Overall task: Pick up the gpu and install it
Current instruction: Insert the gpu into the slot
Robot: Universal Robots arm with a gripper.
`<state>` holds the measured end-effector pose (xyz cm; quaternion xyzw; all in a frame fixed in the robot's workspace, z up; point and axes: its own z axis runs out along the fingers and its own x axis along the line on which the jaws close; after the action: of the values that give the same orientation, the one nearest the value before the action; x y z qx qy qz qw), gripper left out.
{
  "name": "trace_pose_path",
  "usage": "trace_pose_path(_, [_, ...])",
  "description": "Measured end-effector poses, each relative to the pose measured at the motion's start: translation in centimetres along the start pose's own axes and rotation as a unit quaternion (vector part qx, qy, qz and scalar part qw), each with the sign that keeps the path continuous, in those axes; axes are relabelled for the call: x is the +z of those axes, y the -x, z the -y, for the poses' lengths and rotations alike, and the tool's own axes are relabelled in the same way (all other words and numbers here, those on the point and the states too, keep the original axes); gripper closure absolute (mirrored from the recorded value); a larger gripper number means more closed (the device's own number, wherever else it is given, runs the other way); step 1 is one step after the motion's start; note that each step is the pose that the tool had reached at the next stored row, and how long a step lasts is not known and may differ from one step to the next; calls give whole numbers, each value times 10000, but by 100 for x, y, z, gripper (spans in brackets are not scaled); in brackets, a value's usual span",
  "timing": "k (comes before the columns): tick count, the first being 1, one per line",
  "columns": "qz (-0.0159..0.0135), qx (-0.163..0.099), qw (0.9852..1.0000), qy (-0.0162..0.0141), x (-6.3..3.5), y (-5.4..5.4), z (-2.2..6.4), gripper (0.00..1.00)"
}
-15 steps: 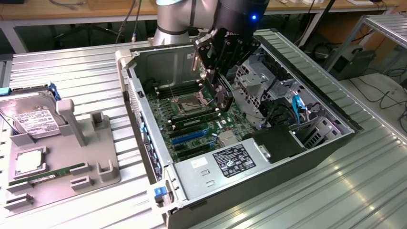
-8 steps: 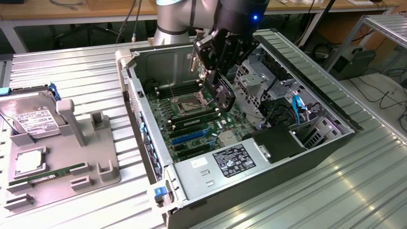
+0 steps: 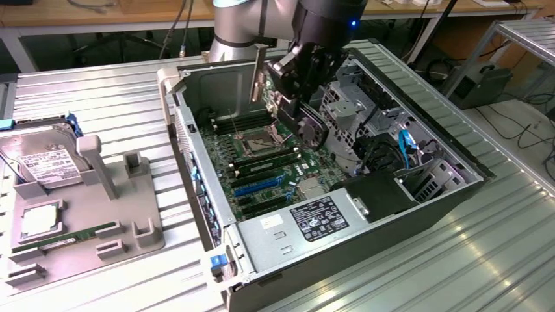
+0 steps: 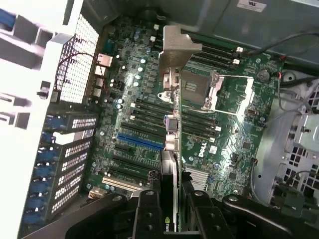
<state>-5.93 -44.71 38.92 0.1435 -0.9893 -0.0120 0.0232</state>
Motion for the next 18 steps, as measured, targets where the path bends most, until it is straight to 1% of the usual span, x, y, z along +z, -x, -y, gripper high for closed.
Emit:
trace_pose_path(2, [-2, -208, 9998, -10, 1, 0, 0, 74])
trace_pose_path(4, [-6, -474, 9989, -22, 5, 0, 0, 74])
trace_pose_path(5, [-8, -564, 9984, -26, 6, 0, 0, 74])
trace_pose_path(7, [-12, -792, 9969, -37, 10, 0, 0, 74])
trace_pose_path(8, [-15, -979, 9952, -46, 12, 1, 0, 74])
trace_pose_path(10, [-18, -1163, 9932, -54, 16, 1, 1, 74])
trace_pose_path(11, [-21, -1304, 9914, -60, 19, 1, 1, 74])
trace_pose_path(12, [-25, -1484, 9889, -69, 22, 1, 1, 74])
trace_pose_path(15, [-36, -1998, 9798, -91, 32, 1, 1, 74])
trace_pose_path(16, [-42, -2204, 9754, -100, 38, 2, 1, 74])
trace_pose_path(17, [-45, -2314, 9728, -104, 41, 2, 1, 74])
trace_pose_path(18, [-48, -2394, 9708, -108, 44, 2, 1, 74])
